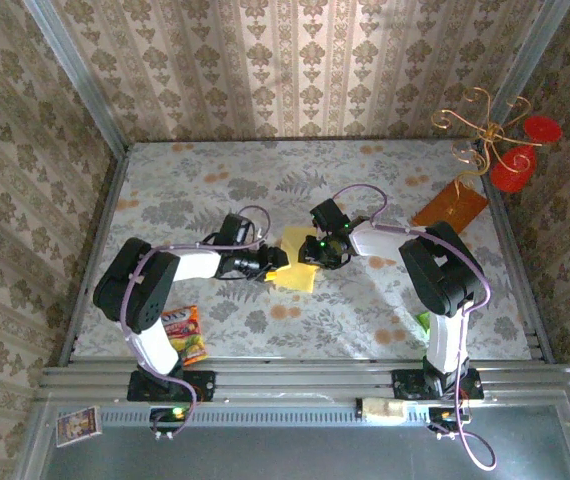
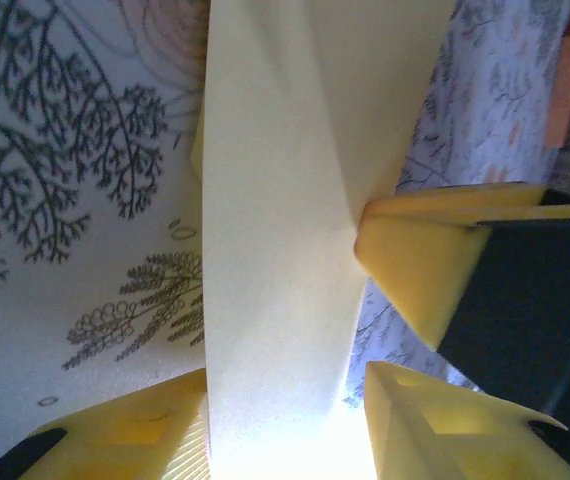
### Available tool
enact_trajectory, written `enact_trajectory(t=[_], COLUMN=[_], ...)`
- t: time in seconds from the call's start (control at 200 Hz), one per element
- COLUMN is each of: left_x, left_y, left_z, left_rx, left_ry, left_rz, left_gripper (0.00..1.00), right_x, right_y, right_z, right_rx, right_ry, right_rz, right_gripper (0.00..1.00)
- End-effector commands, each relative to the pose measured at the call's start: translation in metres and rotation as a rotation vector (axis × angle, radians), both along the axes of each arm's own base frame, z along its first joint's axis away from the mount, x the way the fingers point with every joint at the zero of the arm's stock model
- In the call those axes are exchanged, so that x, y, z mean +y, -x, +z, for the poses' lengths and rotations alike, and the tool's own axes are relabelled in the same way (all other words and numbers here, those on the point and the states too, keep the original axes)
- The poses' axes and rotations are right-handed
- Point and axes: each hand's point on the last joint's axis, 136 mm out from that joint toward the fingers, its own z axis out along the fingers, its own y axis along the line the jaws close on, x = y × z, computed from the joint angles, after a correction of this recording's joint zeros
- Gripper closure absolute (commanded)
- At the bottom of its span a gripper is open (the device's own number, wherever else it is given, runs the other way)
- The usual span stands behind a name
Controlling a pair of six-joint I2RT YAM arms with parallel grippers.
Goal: Fold a paper plane with a square sheet of paper (pick it up from the middle)
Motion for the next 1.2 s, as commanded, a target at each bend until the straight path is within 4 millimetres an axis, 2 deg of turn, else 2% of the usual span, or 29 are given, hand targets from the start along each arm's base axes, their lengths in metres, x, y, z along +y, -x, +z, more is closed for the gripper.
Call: enact_trajectory(t=[0.0, 0.21, 0.93, 1.055, 1.195], left_x=[-0.004, 0.001, 0.001, 0.001, 0.002], left_y=[-0.008, -0.009, -0.021, -0.021, -0.024], left_z=[0.006, -0.004, -0.007, -0.003, 0.003], left_rx=[-0.008, 0.023, 0.026, 0.016, 0.005], left_ry=[0.040, -0.015, 0.014, 0.015, 0.014], left_rz=[-0.019, -0.024, -0.072, -0.081, -0.069], left_gripper=[0.61, 0.69, 0.86, 0.92, 0.97], right_x=[-0.023, -0.023, -0.022, -0.017, -0.010], right_y=[0.014, 0.013, 0.010, 0.005, -0.008], right_z=[-0.029, -0.029, -0.025, -0.010, 0.020], right_rx=[0.076, 0.072, 0.042, -0.002, -0.115], right_ry=[0.089, 0.088, 0.079, 0.055, 0.020], right_rz=[-0.041, -0.040, -0.028, -0.009, 0.034], right_gripper=[0.70, 0.70, 0.68, 0.64, 0.60])
